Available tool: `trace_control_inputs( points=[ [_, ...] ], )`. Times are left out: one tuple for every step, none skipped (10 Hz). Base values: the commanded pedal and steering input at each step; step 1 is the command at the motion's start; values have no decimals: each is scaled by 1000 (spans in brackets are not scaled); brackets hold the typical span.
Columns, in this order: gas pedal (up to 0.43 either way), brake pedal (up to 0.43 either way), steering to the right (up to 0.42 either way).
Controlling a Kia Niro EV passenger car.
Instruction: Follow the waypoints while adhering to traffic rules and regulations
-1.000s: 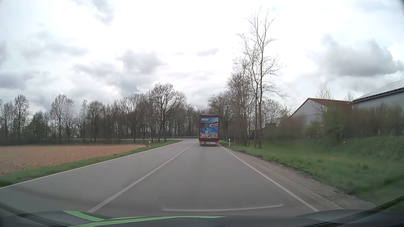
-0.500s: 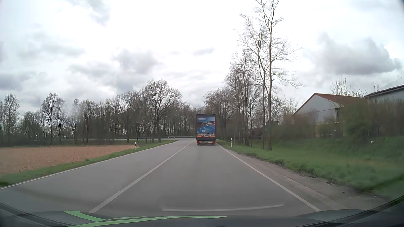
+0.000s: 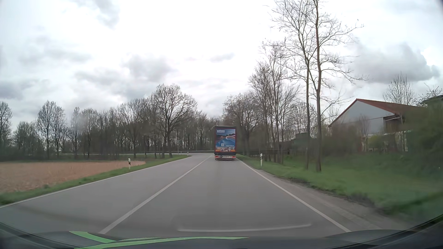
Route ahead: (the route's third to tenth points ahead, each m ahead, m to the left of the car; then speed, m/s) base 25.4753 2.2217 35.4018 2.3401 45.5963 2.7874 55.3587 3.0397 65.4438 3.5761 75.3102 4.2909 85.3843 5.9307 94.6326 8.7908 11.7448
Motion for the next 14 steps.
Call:
trace_control_inputs(
  points=[
    [287, 0, 4],
    [287, 0, 4],
    [287, 0, 4],
    [280, 0, 3],
    [280, 0, 1],
    [280, 0, 0],
    [268, 0, -1],
    [268, 0, -1],
    [268, 0, -1],
    [260, 0, -1],
    [248, 0, -1],
    [240, 0, -1],
    [220, 0, -1],
    [220, 0, -1]
  ],
)
